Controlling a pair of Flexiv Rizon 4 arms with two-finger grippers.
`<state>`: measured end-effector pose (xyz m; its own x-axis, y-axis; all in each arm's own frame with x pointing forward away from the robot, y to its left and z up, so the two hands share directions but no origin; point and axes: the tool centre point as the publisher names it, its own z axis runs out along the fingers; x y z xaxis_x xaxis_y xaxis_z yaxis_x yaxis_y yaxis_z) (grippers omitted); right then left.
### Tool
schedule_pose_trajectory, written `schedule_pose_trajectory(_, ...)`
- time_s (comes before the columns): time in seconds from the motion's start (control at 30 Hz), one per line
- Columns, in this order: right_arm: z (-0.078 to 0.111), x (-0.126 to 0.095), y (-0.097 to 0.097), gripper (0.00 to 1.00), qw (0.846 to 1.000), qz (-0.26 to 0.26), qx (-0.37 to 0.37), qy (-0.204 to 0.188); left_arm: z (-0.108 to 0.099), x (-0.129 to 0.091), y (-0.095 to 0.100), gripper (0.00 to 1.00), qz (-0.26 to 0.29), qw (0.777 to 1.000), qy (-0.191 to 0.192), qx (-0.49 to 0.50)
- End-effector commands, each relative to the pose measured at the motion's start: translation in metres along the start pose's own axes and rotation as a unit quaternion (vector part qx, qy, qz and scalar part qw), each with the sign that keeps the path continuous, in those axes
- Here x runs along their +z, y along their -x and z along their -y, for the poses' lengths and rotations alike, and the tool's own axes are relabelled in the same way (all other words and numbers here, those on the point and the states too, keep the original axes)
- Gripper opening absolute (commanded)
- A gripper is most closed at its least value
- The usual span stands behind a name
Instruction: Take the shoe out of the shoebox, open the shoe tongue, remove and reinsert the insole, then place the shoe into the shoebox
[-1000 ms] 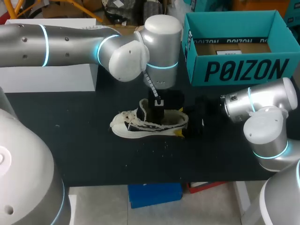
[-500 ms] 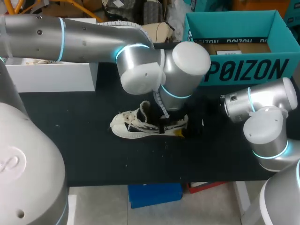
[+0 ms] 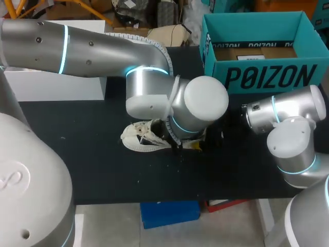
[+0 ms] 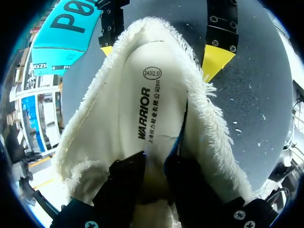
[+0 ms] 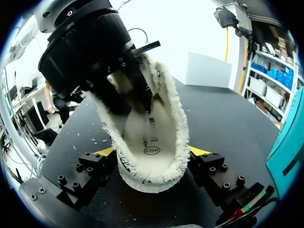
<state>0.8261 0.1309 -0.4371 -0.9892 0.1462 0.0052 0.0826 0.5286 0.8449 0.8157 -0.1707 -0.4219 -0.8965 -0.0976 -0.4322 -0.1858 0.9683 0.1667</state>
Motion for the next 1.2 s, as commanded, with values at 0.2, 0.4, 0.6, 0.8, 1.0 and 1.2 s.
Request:
schedule_pose_trajectory(0.2, 0.002, 0.000, 0.002, 0.00, 1.000, 0.001, 0.001, -0.001, -0.013, 0.005, -0.001, 0.27, 0.072, 0.997, -0.014, -0.013)
schedule_pose_trajectory(0.4, 0.002, 0.000, 0.002, 0.00, 1.000, 0.001, 0.001, -0.001, -0.013, 0.005, 0.003, 0.25, 0.085, 0.996, -0.016, -0.025)
schedule_pose_trajectory(0.6, 0.002, 0.000, 0.002, 0.00, 1.000, 0.001, 0.001, -0.001, -0.008, 0.010, 0.004, 0.10, 0.075, 0.997, -0.019, -0.015)
schedule_pose_trajectory(0.8, 0.002, 0.000, 0.002, 0.00, 1.000, 0.001, 0.001, -0.001, -0.006, 0.012, -0.001, 0.00, 0.050, 0.999, -0.018, 0.000)
schedule_pose_trajectory(1.0, 0.002, 0.000, 0.002, 0.00, 1.000, 0.001, 0.001, -0.001, -0.006, -0.001, -0.006, 0.00, -0.009, 0.999, -0.033, 0.032)
schedule_pose_trajectory(1.2, 0.002, 0.000, 0.002, 0.00, 1.000, 0.001, 0.001, -0.001, -0.003, -0.019, -0.014, 0.00, -0.076, 0.992, -0.063, 0.074)
